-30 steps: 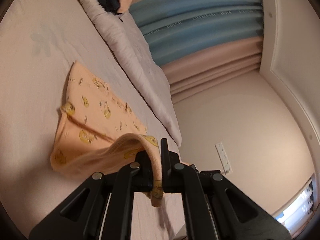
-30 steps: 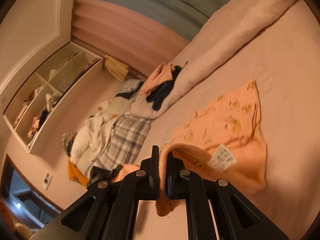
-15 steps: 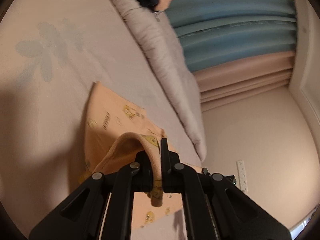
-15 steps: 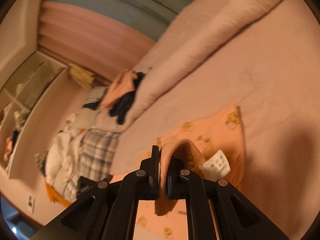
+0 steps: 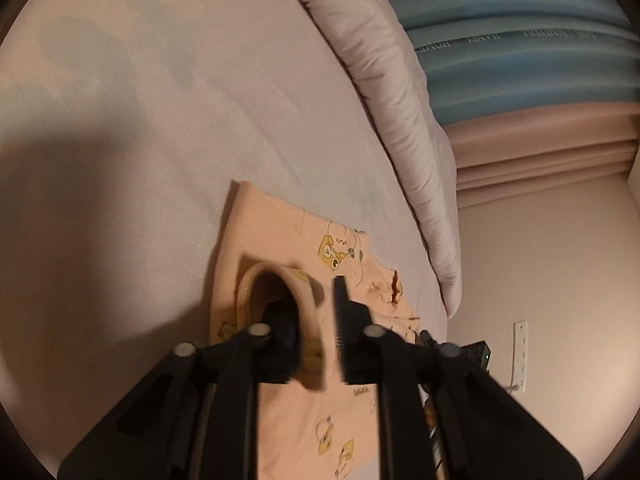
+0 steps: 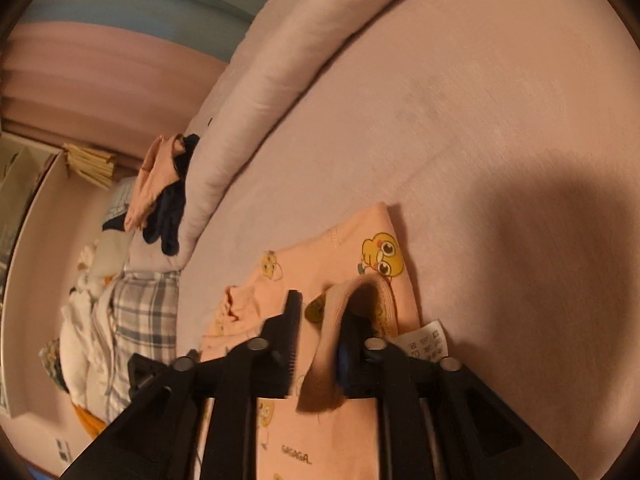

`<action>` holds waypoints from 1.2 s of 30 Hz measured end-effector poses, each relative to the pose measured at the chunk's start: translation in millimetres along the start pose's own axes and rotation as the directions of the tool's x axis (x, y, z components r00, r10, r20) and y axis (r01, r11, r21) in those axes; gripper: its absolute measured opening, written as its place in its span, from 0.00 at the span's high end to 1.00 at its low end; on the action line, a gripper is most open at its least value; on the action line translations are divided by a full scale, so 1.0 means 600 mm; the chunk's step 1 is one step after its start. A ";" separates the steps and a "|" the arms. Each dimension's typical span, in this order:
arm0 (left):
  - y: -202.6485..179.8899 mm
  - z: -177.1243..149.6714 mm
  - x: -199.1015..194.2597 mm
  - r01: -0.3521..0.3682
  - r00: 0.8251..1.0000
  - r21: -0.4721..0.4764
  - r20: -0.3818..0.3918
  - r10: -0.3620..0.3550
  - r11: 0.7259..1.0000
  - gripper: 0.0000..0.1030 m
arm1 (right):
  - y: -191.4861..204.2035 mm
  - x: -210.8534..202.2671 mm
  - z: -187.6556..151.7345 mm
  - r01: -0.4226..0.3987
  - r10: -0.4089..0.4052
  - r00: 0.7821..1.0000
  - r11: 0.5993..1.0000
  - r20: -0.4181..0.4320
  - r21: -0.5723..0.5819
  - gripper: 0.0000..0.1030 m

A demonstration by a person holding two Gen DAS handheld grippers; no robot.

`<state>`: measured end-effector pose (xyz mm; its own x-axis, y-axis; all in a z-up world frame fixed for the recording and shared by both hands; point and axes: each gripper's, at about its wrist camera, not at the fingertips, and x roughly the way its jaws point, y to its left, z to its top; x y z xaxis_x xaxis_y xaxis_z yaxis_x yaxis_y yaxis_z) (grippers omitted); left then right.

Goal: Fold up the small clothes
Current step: 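Lift the hem with both tools and fold it toward the collar, then lower the hem onto the shirt and open both tools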

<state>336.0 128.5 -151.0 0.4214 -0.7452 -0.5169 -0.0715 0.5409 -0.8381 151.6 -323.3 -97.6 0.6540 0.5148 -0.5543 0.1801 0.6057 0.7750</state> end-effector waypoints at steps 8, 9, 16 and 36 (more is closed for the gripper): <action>-0.002 -0.021 -0.030 0.042 0.998 0.042 -0.055 -0.040 0.998 0.62 | 0.019 -0.028 -0.027 -0.016 0.014 0.999 0.999 -0.042 -0.037 0.55; -0.004 -0.022 -0.022 0.022 0.998 0.043 -0.059 -0.019 0.999 0.62 | 0.022 -0.027 -0.031 -0.009 0.007 0.999 0.999 -0.047 -0.053 0.55; -0.014 -0.019 -0.003 0.067 0.995 -0.010 -0.077 -0.068 0.998 0.94 | 0.053 -0.005 -0.026 0.100 -0.115 0.988 0.986 -0.105 -0.136 0.91; 0.009 0.025 -0.086 -0.079 0.985 -0.081 0.148 0.091 0.994 0.83 | 0.041 -0.011 0.042 0.057 -0.064 0.991 0.996 0.113 0.067 0.55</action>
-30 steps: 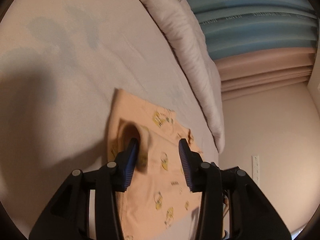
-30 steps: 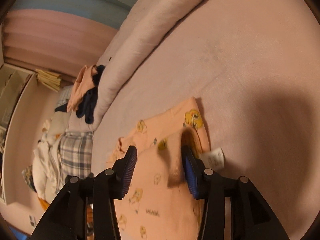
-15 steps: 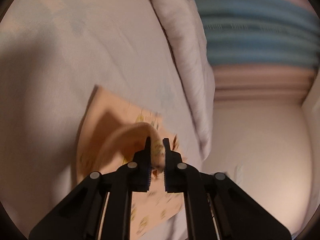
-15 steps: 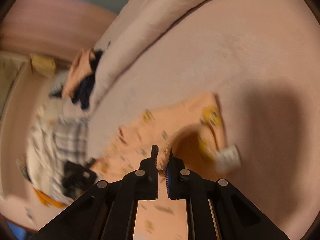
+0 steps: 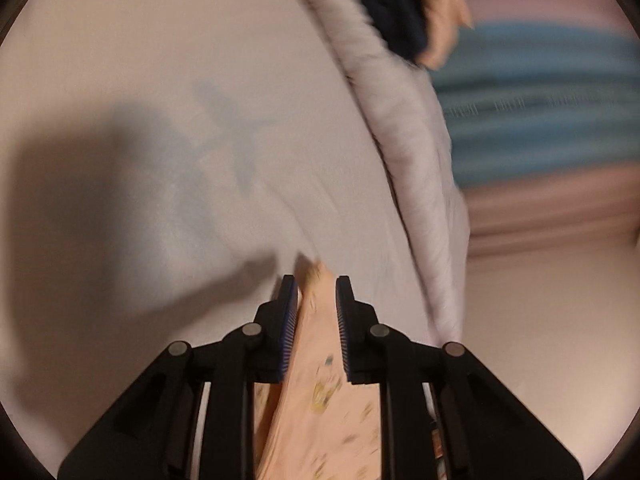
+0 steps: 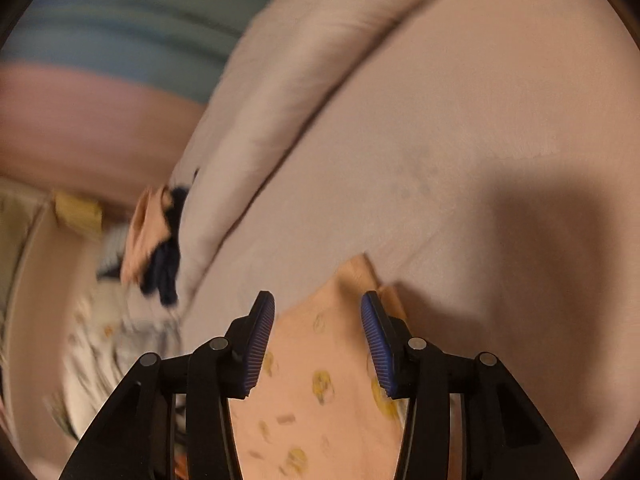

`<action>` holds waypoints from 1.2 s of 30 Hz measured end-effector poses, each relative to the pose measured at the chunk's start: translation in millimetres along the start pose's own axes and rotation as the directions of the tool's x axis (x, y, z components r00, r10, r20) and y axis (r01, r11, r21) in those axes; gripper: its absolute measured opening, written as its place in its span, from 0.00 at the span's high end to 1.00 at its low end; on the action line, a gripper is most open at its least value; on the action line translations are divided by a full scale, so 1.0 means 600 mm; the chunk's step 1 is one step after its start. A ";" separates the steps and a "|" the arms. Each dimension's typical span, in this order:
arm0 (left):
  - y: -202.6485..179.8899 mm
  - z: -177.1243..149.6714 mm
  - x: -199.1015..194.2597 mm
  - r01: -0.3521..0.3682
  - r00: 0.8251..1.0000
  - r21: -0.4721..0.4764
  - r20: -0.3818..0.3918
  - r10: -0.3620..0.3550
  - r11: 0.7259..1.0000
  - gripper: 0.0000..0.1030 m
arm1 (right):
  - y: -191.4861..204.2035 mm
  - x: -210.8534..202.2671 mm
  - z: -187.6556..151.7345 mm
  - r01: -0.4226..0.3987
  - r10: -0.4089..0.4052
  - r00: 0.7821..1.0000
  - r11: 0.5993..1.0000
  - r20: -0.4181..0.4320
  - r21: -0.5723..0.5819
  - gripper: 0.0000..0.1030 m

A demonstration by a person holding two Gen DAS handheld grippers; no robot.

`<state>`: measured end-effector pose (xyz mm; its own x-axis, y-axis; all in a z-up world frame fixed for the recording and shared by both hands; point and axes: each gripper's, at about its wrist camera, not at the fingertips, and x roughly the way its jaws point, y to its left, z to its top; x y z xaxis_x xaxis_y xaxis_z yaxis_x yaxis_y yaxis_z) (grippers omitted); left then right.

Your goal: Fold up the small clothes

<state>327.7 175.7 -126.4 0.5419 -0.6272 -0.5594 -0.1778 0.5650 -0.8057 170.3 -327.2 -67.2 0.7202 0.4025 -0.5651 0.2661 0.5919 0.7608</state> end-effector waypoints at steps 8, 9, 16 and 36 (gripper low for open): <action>-0.088 -0.155 0.016 -0.088 0.987 0.469 -0.080 0.141 0.879 0.83 | 0.100 -0.008 -0.122 0.204 -0.238 0.971 0.822 0.004 -0.532 0.61; -0.089 -0.176 0.021 -0.100 0.983 0.507 -0.083 0.164 0.856 0.83 | 0.106 -0.008 -0.136 0.229 -0.268 0.963 0.789 0.016 -0.571 0.61; -0.050 -0.234 0.039 -0.148 0.972 0.579 -0.063 0.225 0.802 0.82 | 0.070 0.008 -0.187 0.387 -0.448 0.885 0.562 0.124 -0.731 0.61; 0.019 -0.265 -0.086 -0.086 0.987 0.384 -0.093 0.131 0.919 0.53 | 0.057 -0.074 -0.271 0.401 -0.466 0.874 0.529 0.138 -0.748 0.60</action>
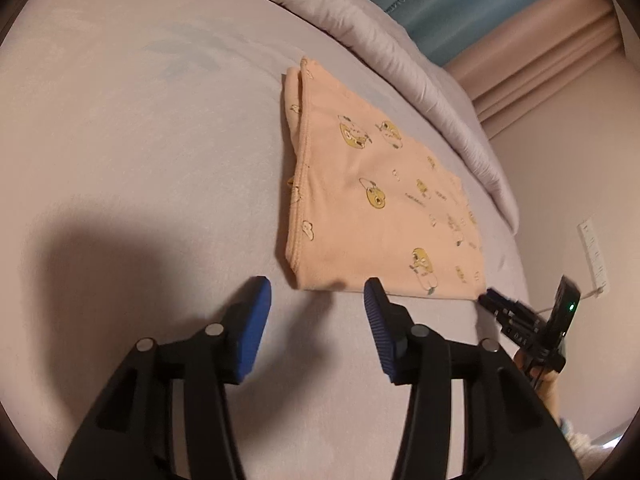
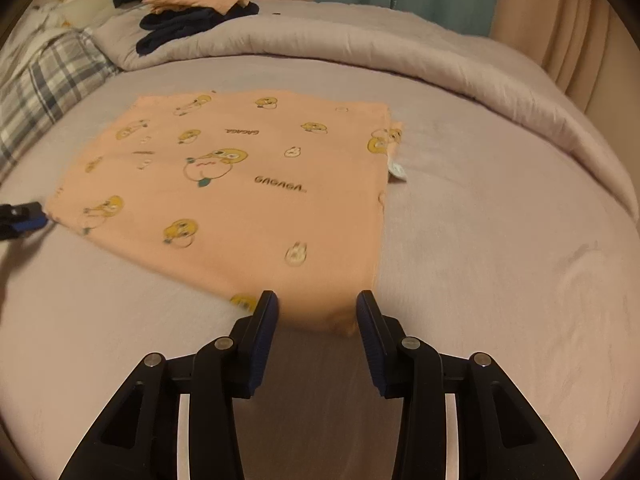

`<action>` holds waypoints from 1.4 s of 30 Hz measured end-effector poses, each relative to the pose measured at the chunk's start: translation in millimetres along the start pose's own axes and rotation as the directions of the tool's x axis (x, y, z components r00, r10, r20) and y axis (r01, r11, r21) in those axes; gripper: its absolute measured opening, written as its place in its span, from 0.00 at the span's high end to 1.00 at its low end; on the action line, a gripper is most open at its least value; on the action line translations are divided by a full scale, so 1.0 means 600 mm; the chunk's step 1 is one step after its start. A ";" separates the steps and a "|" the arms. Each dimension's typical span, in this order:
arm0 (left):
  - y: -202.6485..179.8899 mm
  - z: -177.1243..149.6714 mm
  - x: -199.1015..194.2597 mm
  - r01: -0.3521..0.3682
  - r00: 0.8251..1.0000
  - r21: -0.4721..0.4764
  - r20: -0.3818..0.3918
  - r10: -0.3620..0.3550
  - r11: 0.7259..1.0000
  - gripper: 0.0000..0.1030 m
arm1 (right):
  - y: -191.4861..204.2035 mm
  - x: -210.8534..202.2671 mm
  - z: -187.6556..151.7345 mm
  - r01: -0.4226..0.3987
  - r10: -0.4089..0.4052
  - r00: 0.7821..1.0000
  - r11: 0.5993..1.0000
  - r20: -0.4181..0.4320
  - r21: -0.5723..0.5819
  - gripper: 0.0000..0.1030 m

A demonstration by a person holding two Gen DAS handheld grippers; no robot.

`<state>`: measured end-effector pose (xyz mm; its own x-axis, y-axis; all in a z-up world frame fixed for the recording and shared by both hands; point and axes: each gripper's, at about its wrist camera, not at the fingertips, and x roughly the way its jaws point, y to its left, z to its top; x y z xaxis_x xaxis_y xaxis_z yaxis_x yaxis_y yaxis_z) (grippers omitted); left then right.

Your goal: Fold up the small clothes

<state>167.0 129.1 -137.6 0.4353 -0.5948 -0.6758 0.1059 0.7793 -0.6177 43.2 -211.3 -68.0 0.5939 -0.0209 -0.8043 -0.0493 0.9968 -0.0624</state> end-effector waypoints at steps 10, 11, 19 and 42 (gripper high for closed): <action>0.022 0.082 0.049 0.132 0.991 -0.144 -0.010 -0.135 0.981 0.48 | 0.016 -0.027 0.028 -0.278 0.271 0.959 0.955 0.082 0.099 0.58; 0.021 0.093 0.057 0.141 0.989 -0.151 -0.009 -0.144 0.978 0.48 | 0.019 -0.023 0.032 -0.295 0.286 0.954 0.950 0.085 0.105 0.58; 0.019 0.152 0.101 0.191 0.981 -0.174 -0.009 -0.196 0.966 0.48 | 0.065 0.026 0.085 -0.383 0.375 0.923 0.915 0.084 0.123 0.58; 0.013 0.190 0.147 0.082 0.994 -0.111 -0.061 -0.089 0.990 0.86 | 0.129 0.159 0.226 -0.254 0.261 0.965 0.955 -0.024 0.152 0.80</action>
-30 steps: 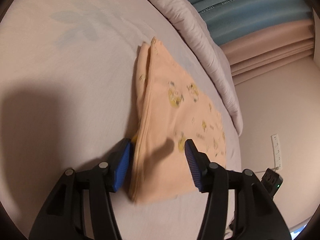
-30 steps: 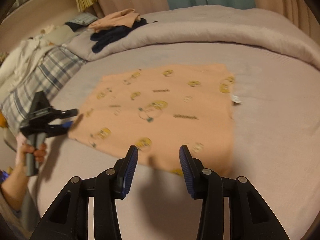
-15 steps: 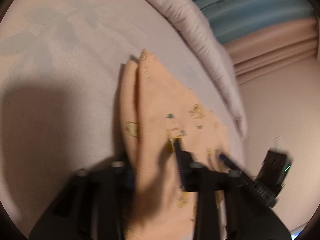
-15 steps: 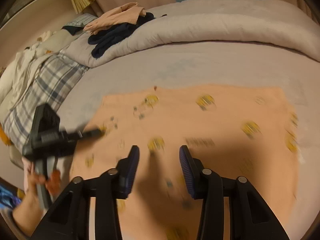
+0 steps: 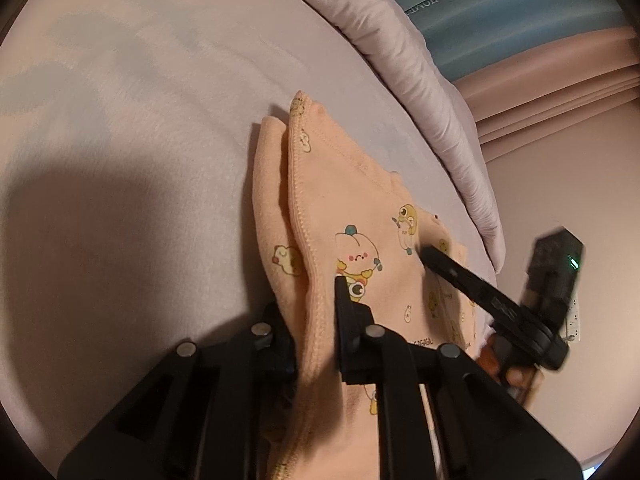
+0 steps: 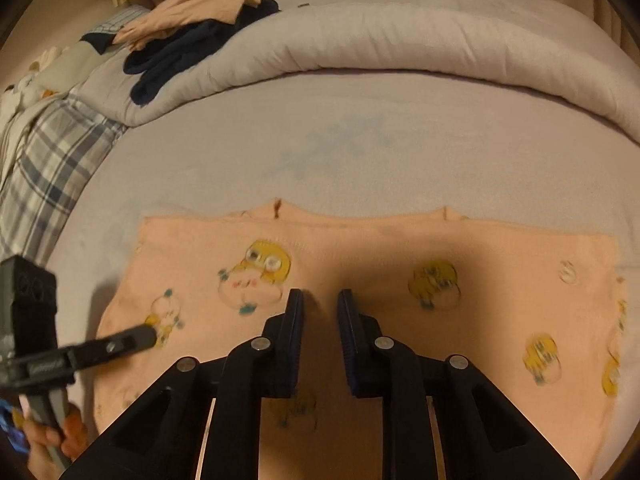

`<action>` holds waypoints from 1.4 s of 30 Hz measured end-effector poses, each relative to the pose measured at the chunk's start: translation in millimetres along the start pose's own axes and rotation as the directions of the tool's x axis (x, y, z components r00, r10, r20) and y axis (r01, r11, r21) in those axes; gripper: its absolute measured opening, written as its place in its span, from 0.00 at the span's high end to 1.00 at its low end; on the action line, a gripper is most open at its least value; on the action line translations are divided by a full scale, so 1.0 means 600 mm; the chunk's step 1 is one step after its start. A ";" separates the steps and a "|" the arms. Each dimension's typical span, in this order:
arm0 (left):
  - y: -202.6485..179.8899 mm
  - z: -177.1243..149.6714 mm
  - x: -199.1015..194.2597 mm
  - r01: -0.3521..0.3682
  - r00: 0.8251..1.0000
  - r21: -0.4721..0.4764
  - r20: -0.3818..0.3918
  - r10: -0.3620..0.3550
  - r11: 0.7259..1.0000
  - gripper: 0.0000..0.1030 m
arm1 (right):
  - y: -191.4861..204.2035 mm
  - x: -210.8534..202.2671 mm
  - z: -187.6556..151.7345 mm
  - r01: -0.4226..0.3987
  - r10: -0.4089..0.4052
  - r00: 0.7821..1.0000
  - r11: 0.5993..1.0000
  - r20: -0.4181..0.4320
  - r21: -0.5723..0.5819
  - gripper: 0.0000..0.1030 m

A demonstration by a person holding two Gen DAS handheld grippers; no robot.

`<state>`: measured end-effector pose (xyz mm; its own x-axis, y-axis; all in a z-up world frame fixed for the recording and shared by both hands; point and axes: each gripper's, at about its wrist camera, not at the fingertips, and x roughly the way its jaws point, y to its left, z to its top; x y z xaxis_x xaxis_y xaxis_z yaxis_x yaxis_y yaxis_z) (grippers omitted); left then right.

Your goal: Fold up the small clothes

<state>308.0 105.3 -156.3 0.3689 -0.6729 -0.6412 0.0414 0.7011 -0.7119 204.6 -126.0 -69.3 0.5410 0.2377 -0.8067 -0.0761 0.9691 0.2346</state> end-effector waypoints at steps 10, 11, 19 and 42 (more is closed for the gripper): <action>-0.011 0.004 0.005 -0.036 0.999 -0.006 -0.010 0.036 0.999 0.86 | 0.017 -0.075 -0.123 -0.014 0.007 0.998 0.993 -0.055 -0.119 0.80; -0.013 0.005 0.006 -0.043 0.999 -0.007 -0.010 0.043 0.999 0.86 | 0.023 -0.070 -0.128 -0.003 -0.006 0.998 0.992 -0.068 -0.127 0.80; -0.061 0.005 -0.017 -0.063 0.998 0.020 0.026 0.063 0.998 0.89 | -0.006 -0.087 -0.120 -0.099 0.097 0.995 0.993 -0.035 -0.061 0.80; -0.342 -0.095 0.178 -0.107 0.975 0.414 -0.136 0.178 0.904 0.65 | -0.261 -0.070 -0.124 -0.596 0.521 0.791 0.537 0.320 0.597 0.44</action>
<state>285.7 -123.9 -95.1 0.2410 -0.5632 -0.7904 0.3820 0.8037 -0.4562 131.1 -283.0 -112.5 0.6564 0.6724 -0.3421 0.1371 0.3397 0.9305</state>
